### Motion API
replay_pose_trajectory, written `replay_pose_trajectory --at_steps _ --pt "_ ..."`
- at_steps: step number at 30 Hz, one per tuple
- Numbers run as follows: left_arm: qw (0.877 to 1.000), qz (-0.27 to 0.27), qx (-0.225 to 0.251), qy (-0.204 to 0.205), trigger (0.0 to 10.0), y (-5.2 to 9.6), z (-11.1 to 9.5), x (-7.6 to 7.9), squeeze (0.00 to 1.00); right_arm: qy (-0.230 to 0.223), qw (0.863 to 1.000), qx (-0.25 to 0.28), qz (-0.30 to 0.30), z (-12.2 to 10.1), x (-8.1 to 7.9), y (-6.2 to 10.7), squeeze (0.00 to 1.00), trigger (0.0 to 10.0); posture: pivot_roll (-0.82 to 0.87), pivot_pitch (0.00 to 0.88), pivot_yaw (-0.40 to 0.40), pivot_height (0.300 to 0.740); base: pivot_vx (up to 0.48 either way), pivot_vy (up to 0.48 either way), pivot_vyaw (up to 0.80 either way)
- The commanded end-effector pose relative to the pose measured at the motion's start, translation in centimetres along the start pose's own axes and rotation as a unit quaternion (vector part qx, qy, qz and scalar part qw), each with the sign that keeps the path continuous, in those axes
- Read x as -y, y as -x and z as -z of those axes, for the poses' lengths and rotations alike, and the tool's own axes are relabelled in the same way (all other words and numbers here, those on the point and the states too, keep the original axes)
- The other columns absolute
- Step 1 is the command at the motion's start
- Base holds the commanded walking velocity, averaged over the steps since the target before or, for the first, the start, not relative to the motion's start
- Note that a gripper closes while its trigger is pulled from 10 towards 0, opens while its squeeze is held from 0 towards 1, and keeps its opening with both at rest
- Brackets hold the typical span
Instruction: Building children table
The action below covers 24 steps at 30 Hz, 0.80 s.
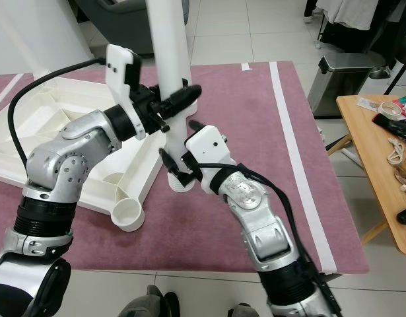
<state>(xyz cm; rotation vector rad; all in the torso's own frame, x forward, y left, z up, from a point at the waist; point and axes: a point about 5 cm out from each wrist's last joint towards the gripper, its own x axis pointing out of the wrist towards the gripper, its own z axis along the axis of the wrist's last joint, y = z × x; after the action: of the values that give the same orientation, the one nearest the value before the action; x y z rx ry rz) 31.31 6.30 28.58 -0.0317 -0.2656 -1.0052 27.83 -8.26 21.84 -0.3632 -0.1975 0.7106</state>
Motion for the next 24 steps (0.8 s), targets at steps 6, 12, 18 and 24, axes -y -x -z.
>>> replay_pose_trajectory --at_steps 6,12,18,24 --pt "0.981 0.19 -0.004 -0.048 0.0 -0.1 -0.4 2.5 0.0 -0.082 0.995 -0.001 -0.056 -1.0 0.1 0.5 0.0 8.3 -0.1 0.081 0.124 0.74 0.0 0.0 0.0" --pt "0.981 0.189 0.008 -0.032 10.0 -0.2 -0.5 2.7 0.0 -0.132 0.99 0.012 -0.046 -1.3 0.3 0.2 0.0 10.0 -0.09 0.08 0.124 0.74 0.0 0.0 0.0" --pt "0.983 0.182 0.017 -0.022 10.0 -0.2 -0.6 2.8 0.0 -0.162 0.986 0.023 -0.024 -1.6 0.7 -0.2 0.0 10.0 -0.09 0.079 0.124 0.74 0.0 0.0 0.0" --pt "0.986 0.166 0.02 -0.026 10.0 -0.2 -0.6 2.6 0.0 -0.174 0.985 0.016 -0.009 -1.4 1.1 -0.4 0.0 8.5 -0.08 0.08 0.124 0.74 0.0 0.0 0.0"
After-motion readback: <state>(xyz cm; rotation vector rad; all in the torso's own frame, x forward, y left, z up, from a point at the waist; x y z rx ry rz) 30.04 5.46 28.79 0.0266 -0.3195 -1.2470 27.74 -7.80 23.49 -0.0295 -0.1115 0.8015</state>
